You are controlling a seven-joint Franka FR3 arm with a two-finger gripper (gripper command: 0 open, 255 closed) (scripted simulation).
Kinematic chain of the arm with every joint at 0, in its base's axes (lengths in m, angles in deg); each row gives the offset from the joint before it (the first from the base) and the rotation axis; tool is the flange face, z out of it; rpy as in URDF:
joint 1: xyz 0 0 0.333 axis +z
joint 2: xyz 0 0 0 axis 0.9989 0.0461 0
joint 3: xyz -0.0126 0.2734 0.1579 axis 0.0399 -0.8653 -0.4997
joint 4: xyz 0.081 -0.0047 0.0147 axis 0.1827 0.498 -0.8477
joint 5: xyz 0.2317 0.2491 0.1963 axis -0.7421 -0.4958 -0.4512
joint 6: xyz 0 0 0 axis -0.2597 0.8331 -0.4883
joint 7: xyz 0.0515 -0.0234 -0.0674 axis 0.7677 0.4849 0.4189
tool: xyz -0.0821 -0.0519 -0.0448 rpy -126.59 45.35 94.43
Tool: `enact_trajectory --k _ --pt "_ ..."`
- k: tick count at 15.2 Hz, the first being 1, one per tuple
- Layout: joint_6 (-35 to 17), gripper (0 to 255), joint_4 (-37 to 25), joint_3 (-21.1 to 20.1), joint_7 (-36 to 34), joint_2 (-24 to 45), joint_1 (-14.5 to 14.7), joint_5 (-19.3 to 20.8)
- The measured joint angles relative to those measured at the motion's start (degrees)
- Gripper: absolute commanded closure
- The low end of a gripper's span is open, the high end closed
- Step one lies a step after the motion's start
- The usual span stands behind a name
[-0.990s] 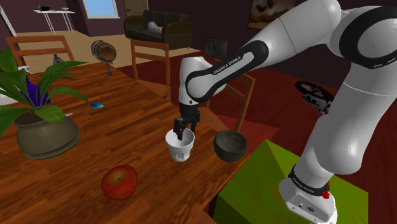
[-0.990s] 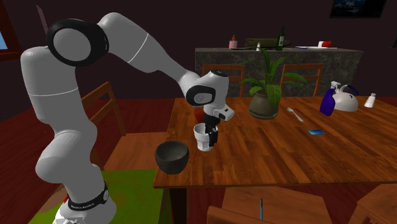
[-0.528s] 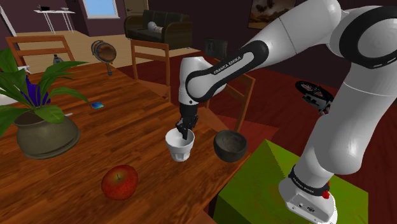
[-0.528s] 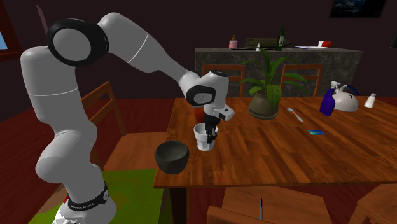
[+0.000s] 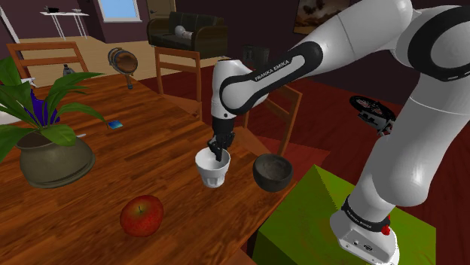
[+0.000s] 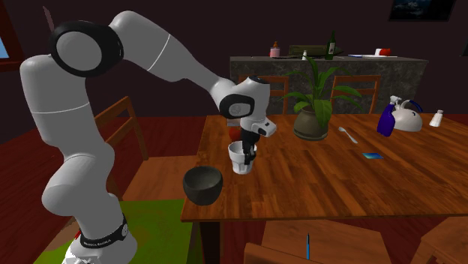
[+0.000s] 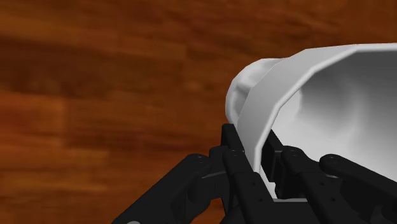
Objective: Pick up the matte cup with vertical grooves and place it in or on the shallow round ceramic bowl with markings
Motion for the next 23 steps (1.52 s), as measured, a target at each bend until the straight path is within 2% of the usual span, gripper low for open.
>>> enact_trajectory --k 23 --pt "17.3 255 -11.0 0.7 -2.1 -6.4 -0.6 0.6"
